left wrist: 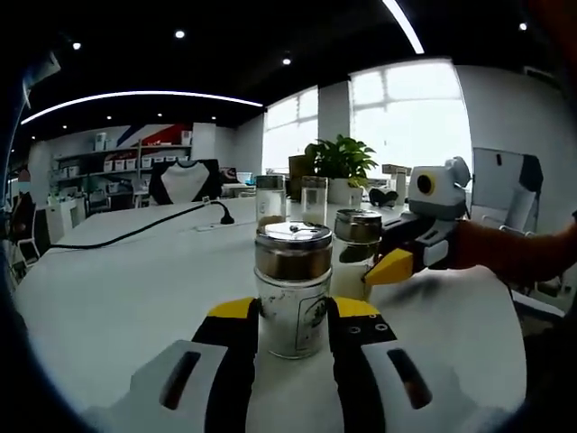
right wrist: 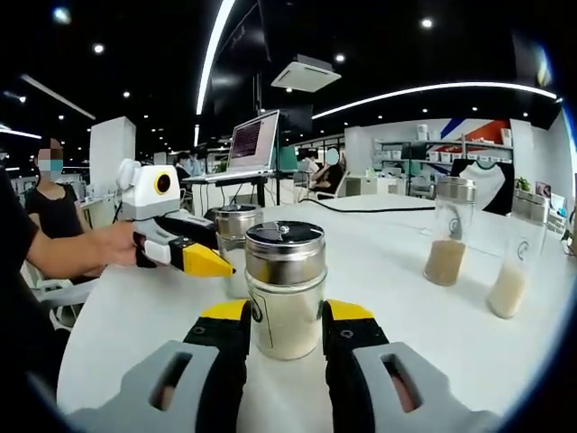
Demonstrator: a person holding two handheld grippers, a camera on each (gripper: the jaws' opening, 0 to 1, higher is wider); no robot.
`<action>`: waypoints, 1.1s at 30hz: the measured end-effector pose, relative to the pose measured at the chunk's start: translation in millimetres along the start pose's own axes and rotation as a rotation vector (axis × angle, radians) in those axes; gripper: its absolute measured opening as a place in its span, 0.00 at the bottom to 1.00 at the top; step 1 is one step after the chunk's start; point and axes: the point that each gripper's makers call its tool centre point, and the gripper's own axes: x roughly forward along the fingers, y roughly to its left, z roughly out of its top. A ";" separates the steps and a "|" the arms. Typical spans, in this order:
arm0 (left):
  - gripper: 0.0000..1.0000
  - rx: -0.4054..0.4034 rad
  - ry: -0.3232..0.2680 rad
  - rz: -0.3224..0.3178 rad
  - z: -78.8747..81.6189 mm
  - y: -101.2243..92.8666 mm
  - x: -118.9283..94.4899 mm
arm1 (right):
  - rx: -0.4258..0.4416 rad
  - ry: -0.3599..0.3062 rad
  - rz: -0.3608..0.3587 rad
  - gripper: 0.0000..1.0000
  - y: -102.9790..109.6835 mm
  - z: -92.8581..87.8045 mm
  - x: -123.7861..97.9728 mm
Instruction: Rotate the seasoning bottle until the label or dispensing opening points toward the visible target arrow and the bottle remains upright within the marked orientation range
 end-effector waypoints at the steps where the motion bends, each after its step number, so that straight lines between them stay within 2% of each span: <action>1: 0.32 0.003 0.000 0.000 0.0 0.4 0.2 | -0.001 0.002 0.000 0.30 -0.3 -0.1 0.5; 19: 0.32 0.008 0.005 -0.050 1.3 3.6 2.0 | -0.007 0.012 0.015 0.30 -0.8 -1.4 3.6; 33: 0.33 -0.030 0.020 -0.105 -0.2 4.1 3.8 | -0.014 0.011 0.051 0.30 0.3 -1.2 7.6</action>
